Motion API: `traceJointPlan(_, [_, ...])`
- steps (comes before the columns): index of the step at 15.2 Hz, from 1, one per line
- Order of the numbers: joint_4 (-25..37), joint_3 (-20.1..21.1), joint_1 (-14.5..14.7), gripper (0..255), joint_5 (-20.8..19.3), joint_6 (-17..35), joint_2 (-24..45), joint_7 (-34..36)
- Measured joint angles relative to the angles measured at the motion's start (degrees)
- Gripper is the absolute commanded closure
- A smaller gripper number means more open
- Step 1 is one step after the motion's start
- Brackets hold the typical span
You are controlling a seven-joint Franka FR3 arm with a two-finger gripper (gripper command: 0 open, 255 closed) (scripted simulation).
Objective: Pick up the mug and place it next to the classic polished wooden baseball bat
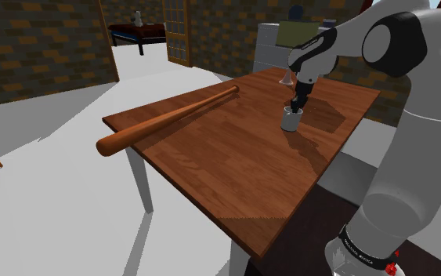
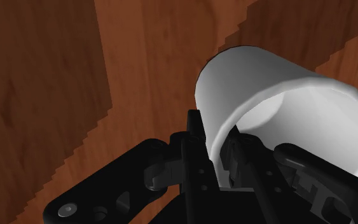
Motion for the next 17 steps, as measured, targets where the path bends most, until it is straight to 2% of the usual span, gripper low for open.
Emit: traceJointPlan(17, [7.79,-0.43,0.42,255,-2.71,-10.59,-3.58,2.33])
